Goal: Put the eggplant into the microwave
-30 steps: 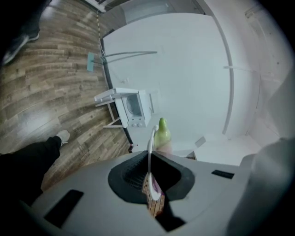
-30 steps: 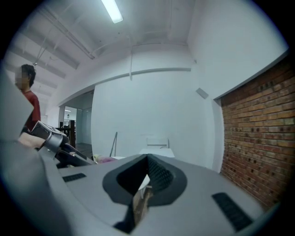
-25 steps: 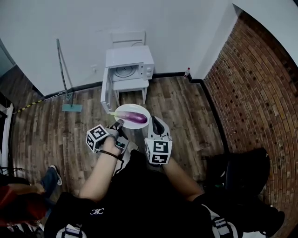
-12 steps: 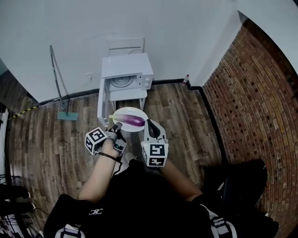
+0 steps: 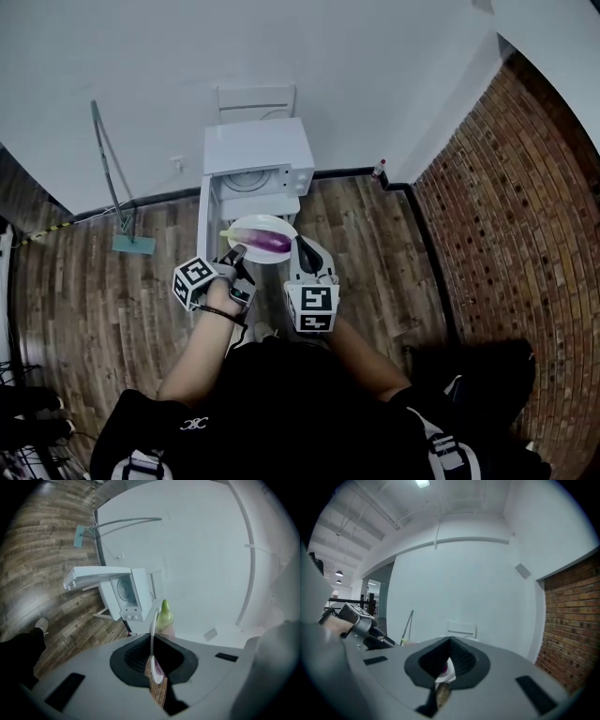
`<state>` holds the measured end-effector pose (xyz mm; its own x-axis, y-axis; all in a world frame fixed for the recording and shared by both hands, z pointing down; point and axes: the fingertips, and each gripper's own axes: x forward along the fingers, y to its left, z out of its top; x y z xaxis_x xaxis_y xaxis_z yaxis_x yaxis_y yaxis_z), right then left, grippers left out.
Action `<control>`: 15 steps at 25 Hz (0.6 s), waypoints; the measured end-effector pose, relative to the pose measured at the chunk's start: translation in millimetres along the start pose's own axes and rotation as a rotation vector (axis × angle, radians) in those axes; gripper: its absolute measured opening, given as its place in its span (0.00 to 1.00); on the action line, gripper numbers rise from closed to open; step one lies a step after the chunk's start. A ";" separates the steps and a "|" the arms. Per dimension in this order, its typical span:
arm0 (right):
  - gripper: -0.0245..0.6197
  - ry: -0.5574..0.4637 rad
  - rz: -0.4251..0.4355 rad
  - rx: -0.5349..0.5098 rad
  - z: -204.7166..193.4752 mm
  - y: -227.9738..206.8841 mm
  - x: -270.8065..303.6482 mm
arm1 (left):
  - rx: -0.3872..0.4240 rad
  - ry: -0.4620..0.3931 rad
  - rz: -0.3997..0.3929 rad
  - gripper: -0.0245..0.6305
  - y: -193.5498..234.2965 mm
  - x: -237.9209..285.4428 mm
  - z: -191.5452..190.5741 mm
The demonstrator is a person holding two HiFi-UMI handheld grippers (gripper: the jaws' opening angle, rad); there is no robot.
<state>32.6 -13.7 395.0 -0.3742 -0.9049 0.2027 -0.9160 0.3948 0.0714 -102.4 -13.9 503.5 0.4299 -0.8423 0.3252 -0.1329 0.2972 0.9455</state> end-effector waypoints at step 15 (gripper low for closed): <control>0.05 0.031 0.000 0.049 1.4 -15.2 80.1 | -0.008 -0.012 -0.018 0.06 -13.7 59.8 58.5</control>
<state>16.4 -92.4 408.8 -0.3702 -0.8993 0.2330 -0.9223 0.3858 0.0234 -127.1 -94.6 510.9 0.4213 -0.8530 0.3081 -0.1177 0.2854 0.9512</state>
